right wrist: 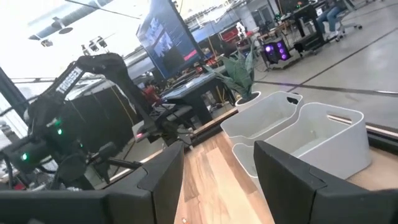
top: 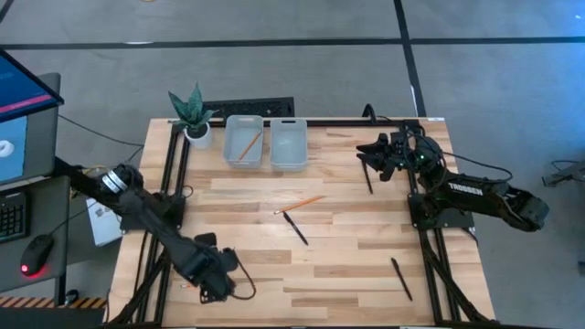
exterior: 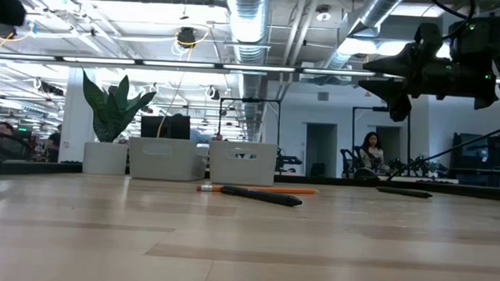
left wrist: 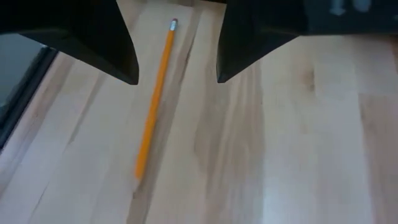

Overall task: Sort pens & pencils
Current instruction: Put the bottom pencil into the left bin

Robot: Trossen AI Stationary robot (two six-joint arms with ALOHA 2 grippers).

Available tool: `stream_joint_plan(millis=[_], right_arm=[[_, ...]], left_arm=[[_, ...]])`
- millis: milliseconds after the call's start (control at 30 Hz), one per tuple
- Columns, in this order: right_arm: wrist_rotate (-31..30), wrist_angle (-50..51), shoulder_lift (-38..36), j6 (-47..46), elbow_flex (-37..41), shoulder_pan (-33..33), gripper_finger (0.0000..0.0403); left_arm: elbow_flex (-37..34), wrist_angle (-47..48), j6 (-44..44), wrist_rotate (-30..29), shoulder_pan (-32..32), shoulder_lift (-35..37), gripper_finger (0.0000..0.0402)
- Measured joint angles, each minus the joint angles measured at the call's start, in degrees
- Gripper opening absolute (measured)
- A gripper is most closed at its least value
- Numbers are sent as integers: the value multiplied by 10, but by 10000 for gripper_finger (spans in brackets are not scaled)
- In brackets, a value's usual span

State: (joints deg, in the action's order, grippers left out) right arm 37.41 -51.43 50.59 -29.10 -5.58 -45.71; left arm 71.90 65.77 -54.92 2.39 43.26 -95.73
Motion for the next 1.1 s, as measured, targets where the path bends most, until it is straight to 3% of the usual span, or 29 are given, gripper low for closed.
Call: stream_joint_plan(millis=[467,800,1100], right_arm=[[0,1,0,0,0,1,217],[0,4,0,25,0,50,217],[-15,4,0,26,0,56,217]], left_arm=[[0,-64,-52,-16,63,-47,204],[-1,-68,-141,-22,90,-47,204],[-66,-133,-189,-12,130,-47,204]])
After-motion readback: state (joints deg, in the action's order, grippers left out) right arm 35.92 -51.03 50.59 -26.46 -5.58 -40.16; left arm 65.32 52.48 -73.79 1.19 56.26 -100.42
